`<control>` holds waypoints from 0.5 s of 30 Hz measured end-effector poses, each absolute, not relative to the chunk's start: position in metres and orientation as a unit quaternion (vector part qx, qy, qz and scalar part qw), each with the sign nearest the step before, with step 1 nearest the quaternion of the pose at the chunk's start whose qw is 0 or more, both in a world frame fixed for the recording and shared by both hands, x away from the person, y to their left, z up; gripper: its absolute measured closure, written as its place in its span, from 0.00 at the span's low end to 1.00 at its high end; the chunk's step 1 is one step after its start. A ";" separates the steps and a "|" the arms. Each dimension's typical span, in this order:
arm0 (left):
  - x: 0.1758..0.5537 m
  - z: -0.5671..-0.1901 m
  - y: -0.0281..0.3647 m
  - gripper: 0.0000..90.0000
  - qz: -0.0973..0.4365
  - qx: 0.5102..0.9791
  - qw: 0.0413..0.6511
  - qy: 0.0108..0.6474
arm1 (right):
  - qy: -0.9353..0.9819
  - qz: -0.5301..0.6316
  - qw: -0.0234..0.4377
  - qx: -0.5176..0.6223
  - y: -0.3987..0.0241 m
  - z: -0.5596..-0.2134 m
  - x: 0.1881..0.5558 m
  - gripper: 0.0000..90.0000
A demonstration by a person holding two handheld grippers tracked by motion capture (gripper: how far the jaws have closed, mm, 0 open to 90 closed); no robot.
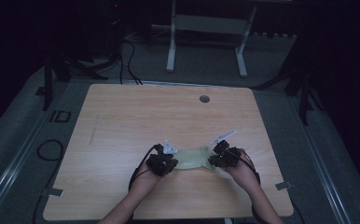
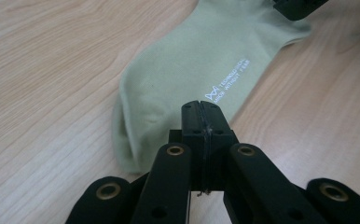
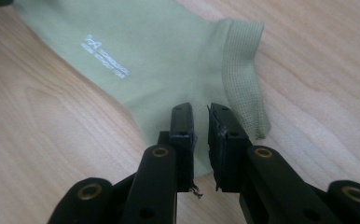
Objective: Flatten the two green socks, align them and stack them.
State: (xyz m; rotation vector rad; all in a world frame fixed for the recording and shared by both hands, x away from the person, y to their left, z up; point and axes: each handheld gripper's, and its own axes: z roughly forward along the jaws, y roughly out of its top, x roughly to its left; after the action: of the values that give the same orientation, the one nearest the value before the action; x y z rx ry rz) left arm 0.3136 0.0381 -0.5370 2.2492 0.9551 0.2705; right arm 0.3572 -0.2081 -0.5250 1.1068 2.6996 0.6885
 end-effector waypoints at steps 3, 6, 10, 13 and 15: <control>0.324 -0.546 0.035 0.99 0.101 0.861 0.323 0.379 | 0.899 0.220 0.070 0.372 -0.208 -0.531 0.361 0.89; 0.333 -0.554 0.039 0.99 0.094 0.856 0.323 0.393 | 0.898 0.217 0.073 0.376 -0.209 -0.534 0.363 0.89; 0.333 -0.553 0.043 0.99 0.103 0.856 0.318 0.394 | 0.897 0.219 0.077 0.377 -0.207 -0.535 0.364 0.89; 0.335 -0.553 0.050 0.99 0.104 0.851 0.318 0.403 | 0.896 0.223 0.078 0.376 -0.203 -0.535 0.367 0.89; 0.337 -0.553 0.055 0.99 0.108 0.847 0.318 0.412 | 0.895 0.225 0.079 0.376 -0.199 -0.536 0.369 0.89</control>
State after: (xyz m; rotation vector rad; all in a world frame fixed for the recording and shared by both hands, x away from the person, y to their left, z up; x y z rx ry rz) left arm 0.3369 0.0547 -0.5533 2.2276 1.0849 0.2850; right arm 0.3690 -0.1988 -0.5358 1.1264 2.6782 0.6733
